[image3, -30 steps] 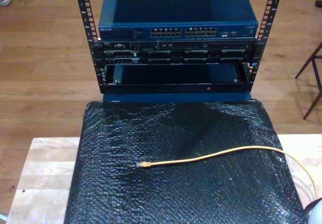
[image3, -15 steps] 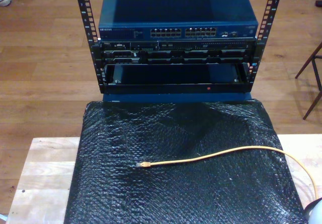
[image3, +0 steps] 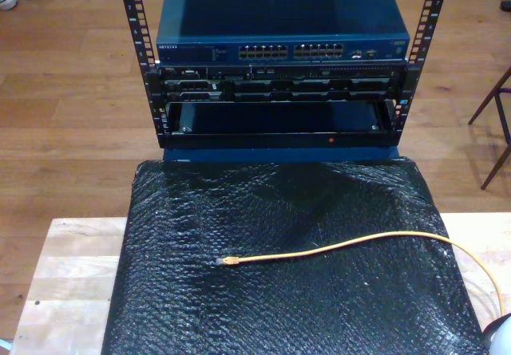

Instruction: Grab the cable and plug it in

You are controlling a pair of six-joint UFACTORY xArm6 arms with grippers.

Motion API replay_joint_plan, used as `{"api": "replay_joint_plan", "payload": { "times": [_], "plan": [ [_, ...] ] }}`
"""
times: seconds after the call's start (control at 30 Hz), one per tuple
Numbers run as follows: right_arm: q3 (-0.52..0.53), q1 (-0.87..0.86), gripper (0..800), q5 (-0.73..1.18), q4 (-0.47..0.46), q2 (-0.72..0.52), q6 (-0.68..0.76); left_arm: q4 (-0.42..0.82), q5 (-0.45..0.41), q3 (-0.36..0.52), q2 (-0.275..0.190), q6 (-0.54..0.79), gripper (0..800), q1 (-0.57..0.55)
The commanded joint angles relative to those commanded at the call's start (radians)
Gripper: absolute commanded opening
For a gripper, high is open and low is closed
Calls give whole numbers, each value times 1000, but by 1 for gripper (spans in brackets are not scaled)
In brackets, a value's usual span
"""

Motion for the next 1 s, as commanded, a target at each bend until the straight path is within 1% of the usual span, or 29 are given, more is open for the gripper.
{"api": "replay_joint_plan", "payload": {
  "times": [1.0],
  "plan": [
    [11, 0, 800, -2, 2, -8, 2, 0, 0, 0, 0, -2, 800, -2]
  ]
}}
